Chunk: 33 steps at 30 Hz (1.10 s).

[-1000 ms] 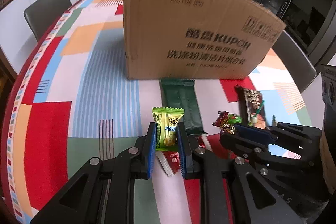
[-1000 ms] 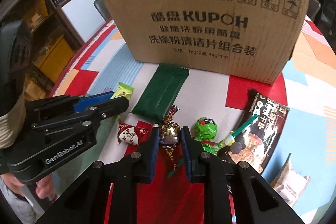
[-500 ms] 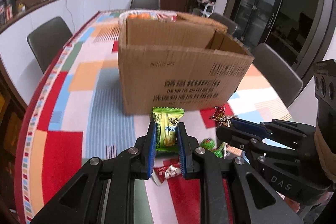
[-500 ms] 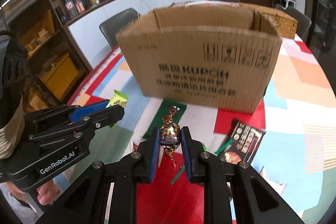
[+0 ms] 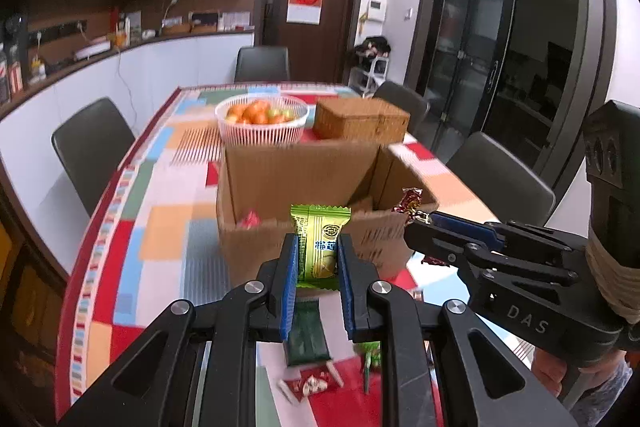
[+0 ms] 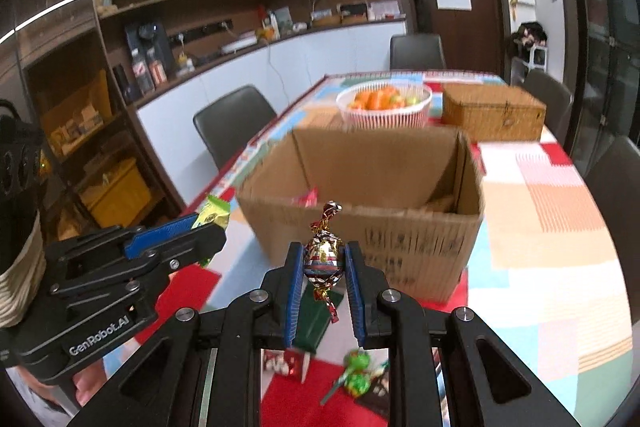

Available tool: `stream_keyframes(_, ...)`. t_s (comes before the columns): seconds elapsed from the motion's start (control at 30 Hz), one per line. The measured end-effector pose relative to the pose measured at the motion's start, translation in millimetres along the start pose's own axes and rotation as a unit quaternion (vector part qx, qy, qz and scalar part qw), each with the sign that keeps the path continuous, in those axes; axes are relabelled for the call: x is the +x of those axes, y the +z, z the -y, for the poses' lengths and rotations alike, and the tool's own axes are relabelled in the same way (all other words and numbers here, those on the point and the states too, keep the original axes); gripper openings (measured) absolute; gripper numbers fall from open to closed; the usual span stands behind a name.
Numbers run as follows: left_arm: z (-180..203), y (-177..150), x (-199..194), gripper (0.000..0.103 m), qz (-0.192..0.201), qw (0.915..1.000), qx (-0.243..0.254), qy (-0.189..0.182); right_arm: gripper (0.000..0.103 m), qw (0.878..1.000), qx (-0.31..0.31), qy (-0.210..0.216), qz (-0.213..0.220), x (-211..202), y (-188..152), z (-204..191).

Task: Organize snacks
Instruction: 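Carry both candies over the box and open both grippers to drop them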

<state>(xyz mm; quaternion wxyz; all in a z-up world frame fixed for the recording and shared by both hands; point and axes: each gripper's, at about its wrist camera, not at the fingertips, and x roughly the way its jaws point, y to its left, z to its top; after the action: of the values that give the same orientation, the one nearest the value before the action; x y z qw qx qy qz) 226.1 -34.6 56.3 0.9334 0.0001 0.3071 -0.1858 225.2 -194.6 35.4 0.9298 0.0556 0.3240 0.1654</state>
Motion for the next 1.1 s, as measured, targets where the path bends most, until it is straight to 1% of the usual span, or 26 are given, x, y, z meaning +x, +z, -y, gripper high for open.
stream_keyframes(0.17, 6, 21, -4, 0.020, 0.023, 0.9996, 0.013, 0.006, 0.022, 1.000, 0.000, -0.002, 0.026, -6, 23, 0)
stream_keyframes(0.33, 7, 40, 0, 0.020, 0.036, 0.9990, 0.022, 0.013, 0.022, 0.999, 0.004, -0.006, 0.032, 0, 41, 5)
stream_keyframes(0.43, 7, 52, 7, 0.020, 0.038, 0.9989, 0.026, 0.010, 0.022, 0.999, 0.008, -0.010, 0.035, 6, 53, 11)
stream_keyframes(0.53, 5, 64, 19, 0.020, 0.033, 0.9991, 0.027, 0.003, 0.022, 0.999, 0.011, -0.011, 0.042, 7, 61, 15)
stream_keyframes(0.67, -1, 75, 39, 0.020, 0.016, 0.9997, 0.019, -0.003, 0.022, 0.999, 0.011, -0.018, 0.047, 13, 75, 20)
stream_keyframes(0.8, -6, 80, 63, 0.020, -0.009, 0.9999, 0.012, -0.003, 0.022, 0.999, 0.012, -0.027, 0.039, 25, 82, 26)
stream_keyframes(0.93, -13, 82, 82, 0.021, -0.023, 0.9997, 0.006, 0.007, 0.022, 0.999, 0.009, -0.037, 0.026, 39, 86, 29)
stream_keyframes(1.0, -15, 83, 88, 0.037, -0.033, 0.9992, 0.001, 0.022, 0.023, 0.999, 0.010, -0.040, 0.022, 46, 90, 30)
stream_keyframes(1.03, -17, 83, 88, 0.048, -0.031, 0.9991, -0.001, 0.027, 0.027, 0.999, 0.012, -0.044, 0.022, 49, 92, 31)
stream_keyframes(1.1, -16, 79, 79, 0.049, -0.017, 0.9992, 0.003, 0.035, 0.037, 0.998, 0.024, -0.050, 0.022, 50, 92, 35)
